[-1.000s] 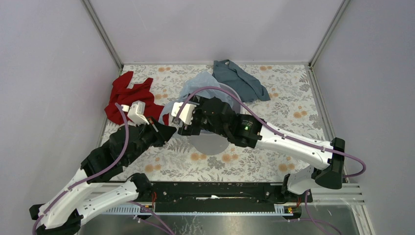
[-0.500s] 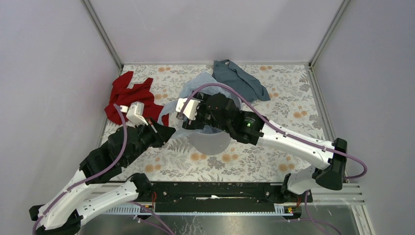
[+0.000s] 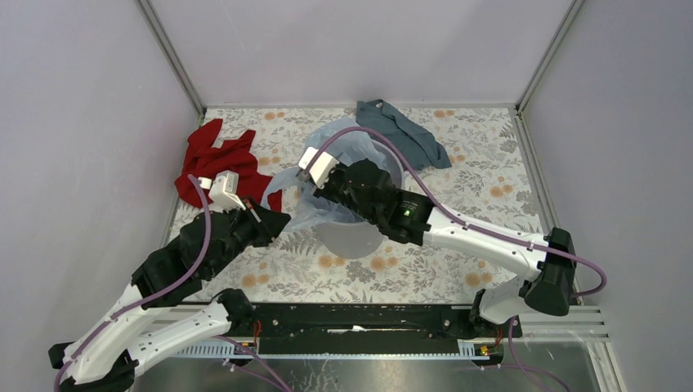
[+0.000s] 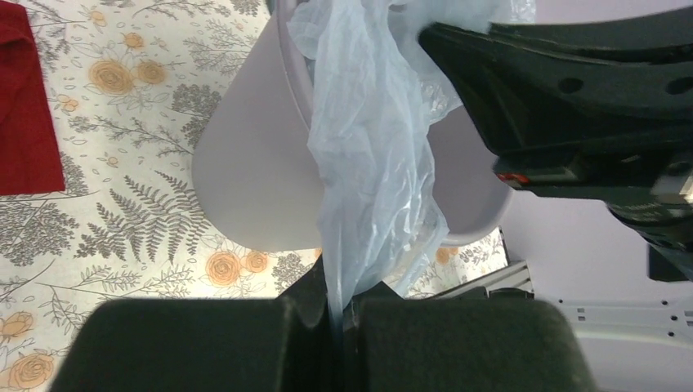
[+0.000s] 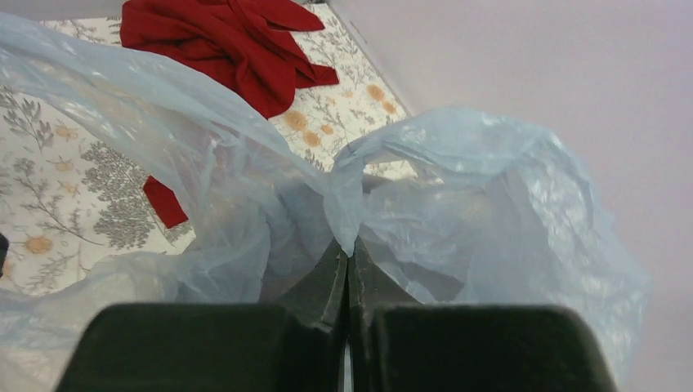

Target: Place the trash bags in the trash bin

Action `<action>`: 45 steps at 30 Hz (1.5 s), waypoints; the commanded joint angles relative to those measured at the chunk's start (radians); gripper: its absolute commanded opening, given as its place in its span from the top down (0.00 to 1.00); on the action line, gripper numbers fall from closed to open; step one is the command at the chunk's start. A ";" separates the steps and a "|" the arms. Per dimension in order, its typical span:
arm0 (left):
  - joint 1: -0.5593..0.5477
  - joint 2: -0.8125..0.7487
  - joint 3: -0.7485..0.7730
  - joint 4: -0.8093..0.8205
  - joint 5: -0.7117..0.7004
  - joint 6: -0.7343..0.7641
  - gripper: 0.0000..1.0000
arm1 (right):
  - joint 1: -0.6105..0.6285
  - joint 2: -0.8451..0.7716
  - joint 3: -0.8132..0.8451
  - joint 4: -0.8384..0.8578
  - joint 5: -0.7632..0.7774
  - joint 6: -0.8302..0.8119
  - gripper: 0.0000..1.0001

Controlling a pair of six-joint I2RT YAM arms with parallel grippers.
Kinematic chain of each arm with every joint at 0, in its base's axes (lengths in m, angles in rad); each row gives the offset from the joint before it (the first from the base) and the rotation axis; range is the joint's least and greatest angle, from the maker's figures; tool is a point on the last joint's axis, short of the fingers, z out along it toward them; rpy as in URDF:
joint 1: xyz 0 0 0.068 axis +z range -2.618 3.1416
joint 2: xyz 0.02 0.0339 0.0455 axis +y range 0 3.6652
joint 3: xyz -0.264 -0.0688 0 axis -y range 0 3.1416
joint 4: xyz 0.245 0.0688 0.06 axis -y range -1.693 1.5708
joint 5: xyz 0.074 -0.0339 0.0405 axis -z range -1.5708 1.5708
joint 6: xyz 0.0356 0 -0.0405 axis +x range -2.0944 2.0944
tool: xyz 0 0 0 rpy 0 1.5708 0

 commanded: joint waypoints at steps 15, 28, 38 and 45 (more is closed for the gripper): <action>0.000 0.102 -0.027 0.007 -0.158 0.021 1.00 | -0.127 -0.631 -0.208 -0.562 0.221 0.662 1.00; -0.001 0.093 0.127 -0.132 -0.238 0.058 1.00 | -0.127 -0.761 -0.209 -0.708 0.574 0.711 1.00; -0.001 0.080 0.096 -0.150 -0.175 0.021 1.00 | -0.127 -0.763 -0.311 -0.658 0.564 0.709 0.90; -0.001 0.046 -0.091 -0.105 -0.122 -0.077 1.00 | -0.128 -0.799 -0.500 -0.753 0.646 1.060 0.88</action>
